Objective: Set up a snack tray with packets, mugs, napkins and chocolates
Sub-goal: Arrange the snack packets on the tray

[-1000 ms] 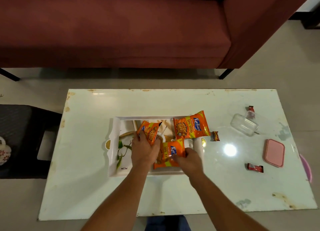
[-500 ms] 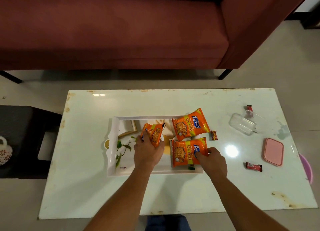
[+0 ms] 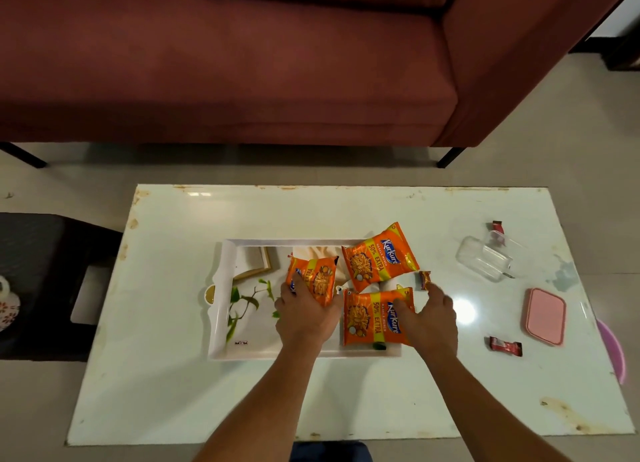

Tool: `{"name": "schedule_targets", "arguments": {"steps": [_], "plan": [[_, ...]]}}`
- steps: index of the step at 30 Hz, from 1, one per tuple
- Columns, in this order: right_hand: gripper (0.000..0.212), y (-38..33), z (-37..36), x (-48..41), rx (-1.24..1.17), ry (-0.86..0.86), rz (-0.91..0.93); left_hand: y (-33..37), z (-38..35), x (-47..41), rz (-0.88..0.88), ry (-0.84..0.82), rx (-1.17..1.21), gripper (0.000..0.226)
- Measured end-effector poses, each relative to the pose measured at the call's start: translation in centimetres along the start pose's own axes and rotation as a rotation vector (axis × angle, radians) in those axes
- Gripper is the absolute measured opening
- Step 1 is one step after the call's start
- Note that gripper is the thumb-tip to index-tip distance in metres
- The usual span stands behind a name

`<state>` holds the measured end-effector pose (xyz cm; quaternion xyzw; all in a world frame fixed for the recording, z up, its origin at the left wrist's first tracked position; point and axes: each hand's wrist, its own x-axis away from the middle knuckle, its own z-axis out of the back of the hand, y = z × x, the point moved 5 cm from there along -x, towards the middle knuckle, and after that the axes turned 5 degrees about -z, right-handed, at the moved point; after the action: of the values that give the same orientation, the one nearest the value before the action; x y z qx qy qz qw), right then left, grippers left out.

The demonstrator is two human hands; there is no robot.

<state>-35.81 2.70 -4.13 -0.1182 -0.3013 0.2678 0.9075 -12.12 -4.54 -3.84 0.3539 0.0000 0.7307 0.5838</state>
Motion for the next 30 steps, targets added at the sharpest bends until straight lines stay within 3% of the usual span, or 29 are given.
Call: {"name": "schedule_targets", "arguments": {"steps": [3, 7, 11, 14, 23, 26, 30], "plan": [[0.082, -2.7, 0.4, -1.9, -0.074, 0.052, 0.078, 0.6, -0.9, 0.2, 0.004, 0.002, -0.015, 0.108], [0.09, -6.4, 0.2, -5.0, -0.03, -0.032, 0.041, 1.2, -2.7, 1.0, 0.008, -0.026, -0.019, 0.112], [0.047, -7.4, 0.4, -5.9, 0.006, -0.061, 0.034, 2.0, -3.9, 1.5, 0.026, -0.043, -0.039, 0.117], [0.032, -6.8, 0.6, -5.5, -0.06, -0.031, 0.016, 2.6, -4.1, 1.5, 0.039, -0.049, -0.028, 0.119], [0.041, -4.9, 0.2, -5.0, -0.017, -0.062, -0.058, 3.4, -4.8, 2.1, 0.032, -0.088, -0.053, 0.134], [0.051, -4.9, 0.5, -4.9, 0.001, -0.072, -0.079, 3.5, -5.0, 2.1, 0.033, -0.093, -0.071, 0.128], [0.059, -5.3, 1.7, -3.9, -0.018, 0.142, 0.03, 3.6, -4.2, 2.1, 0.023, -0.006, -0.063, 0.108]]}}
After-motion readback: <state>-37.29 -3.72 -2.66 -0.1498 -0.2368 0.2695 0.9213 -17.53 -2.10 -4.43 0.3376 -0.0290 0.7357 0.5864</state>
